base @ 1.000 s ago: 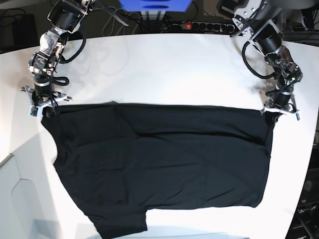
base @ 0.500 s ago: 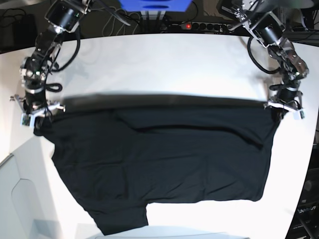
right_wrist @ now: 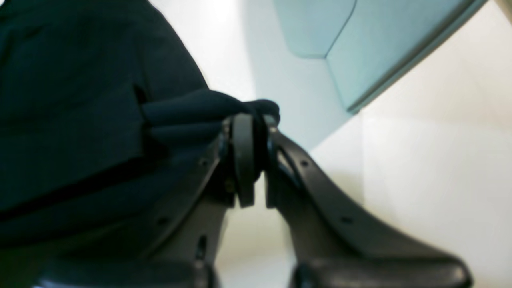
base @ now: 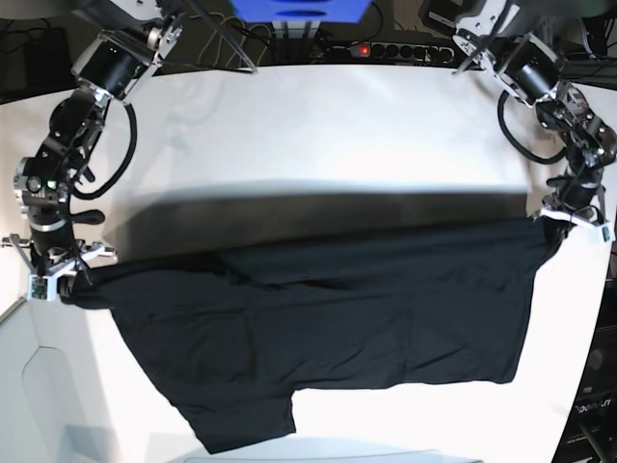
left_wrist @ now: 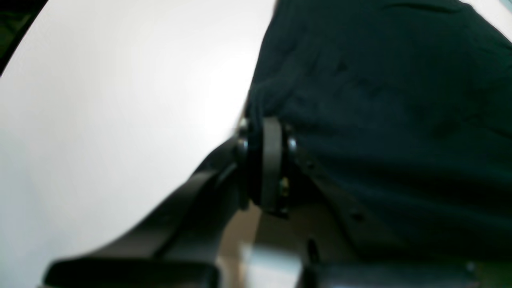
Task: Fold the T-shirt properly
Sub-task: 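Carry the held shoulder edge back toward the arms' base, spreading the shirt, then open both grippers and release the shoulder edge, then move both grippers to the shirt's side edges near the hem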
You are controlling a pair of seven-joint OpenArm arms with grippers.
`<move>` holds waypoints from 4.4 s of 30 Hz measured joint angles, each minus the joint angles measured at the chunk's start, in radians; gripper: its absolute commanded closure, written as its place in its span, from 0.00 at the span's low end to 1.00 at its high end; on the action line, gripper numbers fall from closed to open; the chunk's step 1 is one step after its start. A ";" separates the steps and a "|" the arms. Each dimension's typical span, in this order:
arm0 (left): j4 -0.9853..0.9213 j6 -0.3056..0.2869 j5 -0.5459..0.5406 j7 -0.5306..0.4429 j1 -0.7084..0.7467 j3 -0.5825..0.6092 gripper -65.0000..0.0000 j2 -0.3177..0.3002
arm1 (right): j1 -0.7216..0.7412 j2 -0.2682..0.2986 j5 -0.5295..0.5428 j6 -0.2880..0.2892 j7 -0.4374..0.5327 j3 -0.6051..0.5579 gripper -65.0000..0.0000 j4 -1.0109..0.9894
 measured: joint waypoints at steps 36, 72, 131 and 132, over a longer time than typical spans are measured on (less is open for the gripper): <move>0.144 0.006 -0.001 -0.002 0.149 -0.006 1.00 0.002 | -0.075 0.026 -0.007 0.000 -0.107 -0.116 1.00 0.088; 0.144 -0.048 -0.084 -0.021 0.410 -0.213 1.00 0.097 | -0.531 -0.188 -0.002 0.246 0.149 0.257 1.00 0.051; 0.453 -0.035 0.008 -0.001 0.158 -0.282 0.38 0.149 | -0.187 -0.221 -0.112 0.245 0.109 0.063 0.51 0.173; 0.452 -0.038 0.032 -0.006 0.134 -0.280 0.33 0.150 | -0.159 -0.224 -0.138 0.246 0.111 0.037 0.51 0.151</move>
